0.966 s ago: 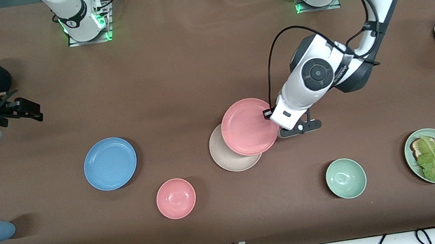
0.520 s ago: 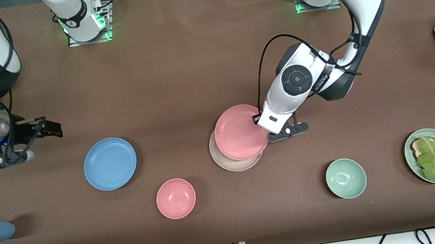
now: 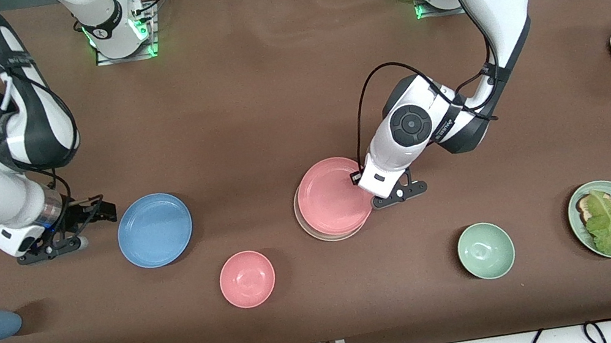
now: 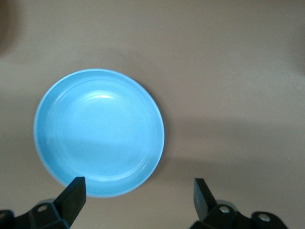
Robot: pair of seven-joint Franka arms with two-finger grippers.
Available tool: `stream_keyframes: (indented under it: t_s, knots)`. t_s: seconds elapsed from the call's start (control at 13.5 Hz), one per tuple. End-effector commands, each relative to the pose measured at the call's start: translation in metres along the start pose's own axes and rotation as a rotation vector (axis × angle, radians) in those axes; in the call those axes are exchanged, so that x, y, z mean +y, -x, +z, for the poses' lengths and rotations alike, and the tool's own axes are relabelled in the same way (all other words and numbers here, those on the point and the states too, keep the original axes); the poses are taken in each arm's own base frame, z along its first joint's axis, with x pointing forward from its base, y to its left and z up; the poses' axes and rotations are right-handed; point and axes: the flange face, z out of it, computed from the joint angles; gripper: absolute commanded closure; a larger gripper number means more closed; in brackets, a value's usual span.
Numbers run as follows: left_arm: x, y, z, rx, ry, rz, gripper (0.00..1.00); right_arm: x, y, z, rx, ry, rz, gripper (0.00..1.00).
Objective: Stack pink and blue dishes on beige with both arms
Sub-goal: 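Release the pink plate while the right gripper grasps the blue plate rim, then lift the blue plate with the right gripper while the left gripper withdraws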
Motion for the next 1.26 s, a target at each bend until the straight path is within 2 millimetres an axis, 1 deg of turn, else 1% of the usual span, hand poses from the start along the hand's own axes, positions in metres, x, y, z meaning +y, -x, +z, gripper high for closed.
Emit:
stream_keyframes:
  t_s: [0.0,0.07,0.22,0.37,0.45,0.52,0.67,0.89,1.04,1.19]
  knots:
    - [0.006,-0.008,0.004,0.033,-0.01,0.003,0.92,0.004,-0.007,0.048,0.046,0.005,-0.014,0.01]
    - [0.005,-0.01,0.004,0.035,-0.009,0.0,0.91,0.005,-0.009,0.068,0.058,0.005,-0.012,0.01]
    - [0.006,-0.012,0.007,0.031,-0.006,-0.002,0.9,0.012,-0.008,0.095,0.079,0.007,-0.001,0.02]
    - [0.006,-0.012,0.01,0.028,-0.007,-0.003,0.88,0.016,-0.007,0.104,0.079,0.007,0.0,0.05]
    - [0.004,-0.014,0.008,0.032,-0.006,-0.004,0.8,0.02,-0.005,0.108,0.073,0.007,0.005,0.08]
    - [0.004,-0.018,0.001,0.042,0.001,-0.006,0.54,0.021,-0.004,0.115,0.067,0.005,0.008,0.13]
    - [-0.002,-0.037,-0.029,0.083,0.018,-0.022,0.0,0.022,0.004,0.127,0.058,0.003,0.011,0.27]
    - [-0.02,-0.039,-0.071,0.064,-0.056,0.031,0.0,0.021,0.009,0.134,0.046,0.002,0.012,0.52]
    - [-0.039,-0.045,-0.099,0.053,-0.075,0.08,0.0,0.021,0.01,0.134,0.043,0.001,0.015,0.68]
    - [-0.06,-0.052,-0.121,0.023,-0.065,0.134,0.0,0.021,0.01,0.134,0.04,-0.002,0.028,0.84]
